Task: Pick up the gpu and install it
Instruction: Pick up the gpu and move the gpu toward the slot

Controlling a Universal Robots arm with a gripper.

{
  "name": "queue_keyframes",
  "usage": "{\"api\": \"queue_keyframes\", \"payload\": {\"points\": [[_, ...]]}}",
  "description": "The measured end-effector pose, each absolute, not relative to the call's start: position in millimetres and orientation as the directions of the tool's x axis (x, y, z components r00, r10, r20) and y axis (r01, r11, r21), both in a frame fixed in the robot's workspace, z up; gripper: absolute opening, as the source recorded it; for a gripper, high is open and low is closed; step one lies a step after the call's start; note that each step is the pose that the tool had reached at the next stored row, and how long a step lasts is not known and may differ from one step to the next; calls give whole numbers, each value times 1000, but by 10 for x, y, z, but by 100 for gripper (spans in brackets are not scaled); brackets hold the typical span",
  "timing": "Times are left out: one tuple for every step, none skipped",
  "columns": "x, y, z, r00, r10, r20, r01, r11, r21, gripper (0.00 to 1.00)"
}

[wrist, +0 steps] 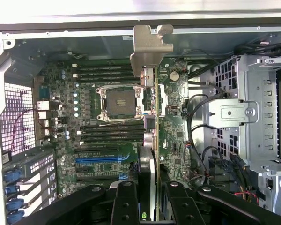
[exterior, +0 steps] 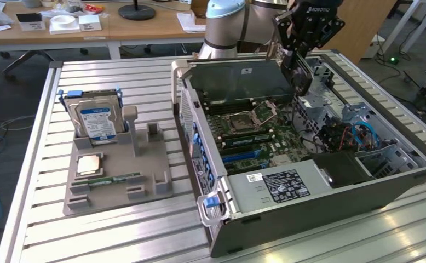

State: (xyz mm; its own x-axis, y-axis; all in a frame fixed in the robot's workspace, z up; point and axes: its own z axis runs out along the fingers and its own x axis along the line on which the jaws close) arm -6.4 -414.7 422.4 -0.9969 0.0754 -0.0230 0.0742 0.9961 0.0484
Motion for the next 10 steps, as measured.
{"api": "queue_keyframes", "payload": {"points": [[-64, -4147, 4224, -997, 75, -23, 74, 996, 48, 27], [-64, -4147, 4224, -997, 75, -23, 74, 996, 48, 27], [-64, -4147, 4224, -997, 75, -23, 74, 996, 48, 27], [-64, -4147, 4224, -997, 75, -23, 74, 996, 48, 27], [-63, -4147, 4224, -997, 75, -23, 74, 996, 48, 27], [-58, -4147, 4224, -997, 75, -23, 74, 996, 48, 27], [-50, -4147, 4225, -997, 75, -23, 74, 996, 48, 27], [-40, -4147, 4225, -997, 75, -23, 74, 996, 48, 27], [-28, -4147, 4224, -997, 75, -23, 74, 996, 48, 27], [-15, -4147, 4224, -997, 75, -23, 74, 996, 48, 27]]}}
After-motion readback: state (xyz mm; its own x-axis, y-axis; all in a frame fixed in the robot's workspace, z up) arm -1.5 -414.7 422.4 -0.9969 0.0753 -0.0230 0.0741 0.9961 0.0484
